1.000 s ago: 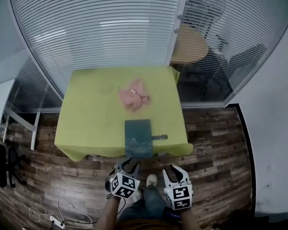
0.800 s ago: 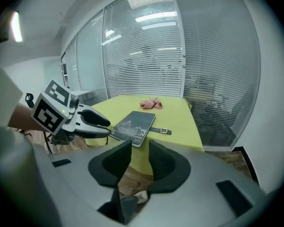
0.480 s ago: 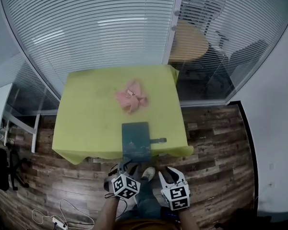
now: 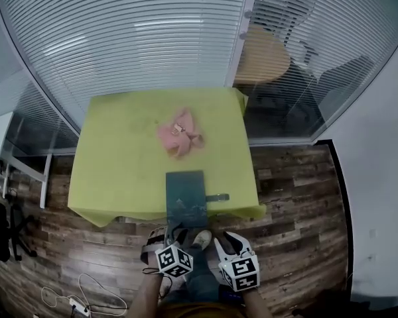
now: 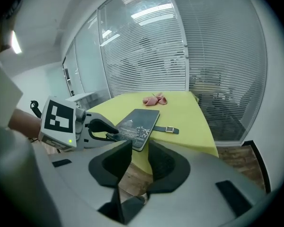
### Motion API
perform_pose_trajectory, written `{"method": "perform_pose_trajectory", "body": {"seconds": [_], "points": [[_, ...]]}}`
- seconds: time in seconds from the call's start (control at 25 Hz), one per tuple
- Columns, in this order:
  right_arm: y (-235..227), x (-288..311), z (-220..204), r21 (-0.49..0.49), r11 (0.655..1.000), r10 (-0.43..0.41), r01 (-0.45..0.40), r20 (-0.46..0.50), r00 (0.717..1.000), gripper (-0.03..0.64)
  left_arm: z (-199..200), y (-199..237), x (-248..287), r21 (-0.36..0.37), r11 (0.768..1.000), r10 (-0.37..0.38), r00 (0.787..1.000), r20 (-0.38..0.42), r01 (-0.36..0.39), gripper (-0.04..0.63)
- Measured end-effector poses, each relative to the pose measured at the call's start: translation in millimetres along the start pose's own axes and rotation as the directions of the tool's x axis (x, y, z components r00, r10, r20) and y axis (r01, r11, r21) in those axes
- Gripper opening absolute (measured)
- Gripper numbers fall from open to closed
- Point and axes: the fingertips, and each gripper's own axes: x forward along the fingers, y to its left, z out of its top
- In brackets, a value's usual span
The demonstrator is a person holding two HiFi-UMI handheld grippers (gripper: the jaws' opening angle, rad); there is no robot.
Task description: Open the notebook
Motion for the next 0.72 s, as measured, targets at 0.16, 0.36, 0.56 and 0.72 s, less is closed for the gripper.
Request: {"method": "perform_pose_trajectory", "body": {"seconds": [0.16, 0.36, 0.56, 0.72], "points": [[3.9, 5.6, 7.8, -0.017, 1.0, 0.014, -0.014, -0.002, 1.0, 0.121, -0.6, 0.6, 3.7, 0.005, 1.0, -0.007, 1.0, -0.007, 0.007, 0.134], [5.2, 9.1, 6.6, -0.014, 1.0, 0.027, -0.027, -0.01, 1.0, 0.12, -0.5, 0.5, 3.7, 0.024, 1.0, -0.01, 1.0, -0.004, 0.01, 0.129], [4.6, 9.3, 6.7, -0.017, 1.0, 0.017, -0.017, 0.0, 1.0, 0.117, -0.8, -0.9, 3.2, 0.046, 0.999, -0.013, 1.0, -0.006, 0.013, 0.12], [2.4, 6.3, 6.2, -0.015, 1.0, 0.009, -0.009, 0.0, 1.0, 0.114, 0.5, 0.3, 2.6, 0.042, 0.999, -0.013, 1.0, -0.004, 0.013, 0.106]]}}
